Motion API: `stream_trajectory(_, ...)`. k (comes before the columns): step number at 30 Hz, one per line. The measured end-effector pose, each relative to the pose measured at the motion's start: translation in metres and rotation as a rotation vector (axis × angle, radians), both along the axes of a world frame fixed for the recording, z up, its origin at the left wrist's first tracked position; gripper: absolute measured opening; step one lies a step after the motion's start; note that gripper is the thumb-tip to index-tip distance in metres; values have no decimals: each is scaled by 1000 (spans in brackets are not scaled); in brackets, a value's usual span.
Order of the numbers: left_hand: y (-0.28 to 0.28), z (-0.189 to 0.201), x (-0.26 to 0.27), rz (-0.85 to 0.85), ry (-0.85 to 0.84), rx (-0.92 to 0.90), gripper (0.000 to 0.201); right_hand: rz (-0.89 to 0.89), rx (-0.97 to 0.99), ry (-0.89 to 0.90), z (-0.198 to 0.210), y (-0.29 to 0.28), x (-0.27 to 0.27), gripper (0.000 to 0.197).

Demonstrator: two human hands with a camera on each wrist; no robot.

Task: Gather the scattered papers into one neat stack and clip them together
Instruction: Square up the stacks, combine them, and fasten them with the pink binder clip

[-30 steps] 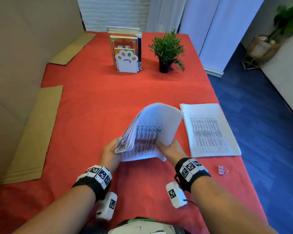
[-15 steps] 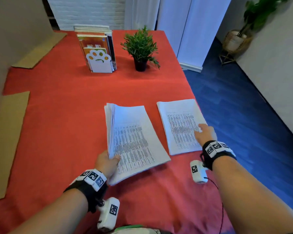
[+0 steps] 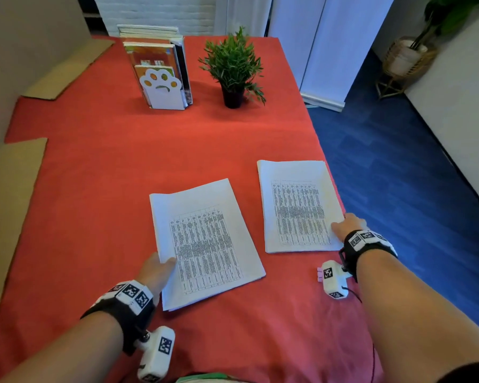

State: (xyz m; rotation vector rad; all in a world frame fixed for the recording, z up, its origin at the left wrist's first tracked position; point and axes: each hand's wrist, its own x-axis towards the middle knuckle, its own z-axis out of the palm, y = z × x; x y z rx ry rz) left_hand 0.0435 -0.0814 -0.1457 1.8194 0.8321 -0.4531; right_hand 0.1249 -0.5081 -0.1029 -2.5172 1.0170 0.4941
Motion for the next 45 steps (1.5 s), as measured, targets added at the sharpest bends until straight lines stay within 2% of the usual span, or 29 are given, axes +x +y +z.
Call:
stream_trajectory(3, 1, -2, -1, -29, -4, 38, 23, 13, 102, -79, 12, 8, 2, 33)
stream_trajectory(8, -1, 21, -3, 64, -47, 155, 23, 14, 206, -432, 58, 39, 8, 24)
stream_trajectory(11, 10, 27, -4, 70, -53, 212, 24, 58, 228, -603, 87, 70, 13, 25)
stream_trajectory(14, 21, 33, -9, 65, -40, 247, 28, 129, 334, -716, 102, 109, 9, 27)
stream_trajectory(16, 24, 37, -12, 58, -39, 234, 31, 188, 414, -678, 96, 139, -1, 29)
stream_trajectory(19, 25, 41, -16, 68, -67, 181, 35, 201, 543, -563, 61, 184, -27, 31)
stream_trajectory(21, 25, 43, -17, 94, -114, 153, 44, 189, 616, -488, 37, 206, -49, 33)
stream_trajectory(24, 24, 46, -17, 131, -110, 82, 59, 261, 647, -394, 8, 222, -73, 39)
stream_trajectory(27, 20, 50, -20, 40, -84, 141, 47, 386, 608, -301, -7, 232, -82, 49)
stream_trajectory(29, 18, 51, -24, 4, -76, 179, 38, 492, 432, -245, -11, 237, -82, 54)
stream_trajectory(31, 19, 53, -27, -20, -91, 188, 39, 540, 237, -183, -3, 240, -79, 56)
stream_trajectory(32, 21, 55, -29, -28, -117, 188, 38, 538, 224, -177, 1, 240, -76, 56)
stream_trajectory(34, 27, 55, -32, -19, -220, 146, 29, 470, 364, -169, 8, 236, -66, 61)
stream_trajectory(36, 33, 57, -36, -6, -342, 69, 19, 361, 608, -174, 18, 230, -59, 78)
stream_trajectory(37, 34, 61, -37, -9, -394, 42, 18, 276, 739, -211, 23, 228, -57, 83)
stream_trajectory(38, 36, 64, -37, -9, -439, 10, 20, 197, 862, -283, 27, 227, -56, 79)
stream_trajectory(39, 36, 69, -37, -6, -481, -41, 24, 154, 944, -381, 34, 227, -56, 65)
stream_trajectory(41, 35, 80, -35, -6, -553, -143, 28, 151, 972, -593, 53, 231, -56, 32)
stream_trajectory(42, 34, 84, -33, -8, -582, -165, 30, 163, 955, -688, 63, 234, -57, 25)
stream_trajectory(45, 29, 92, -29, -14, -667, -161, 42, 197, 965, -824, 79, 244, -63, 31)
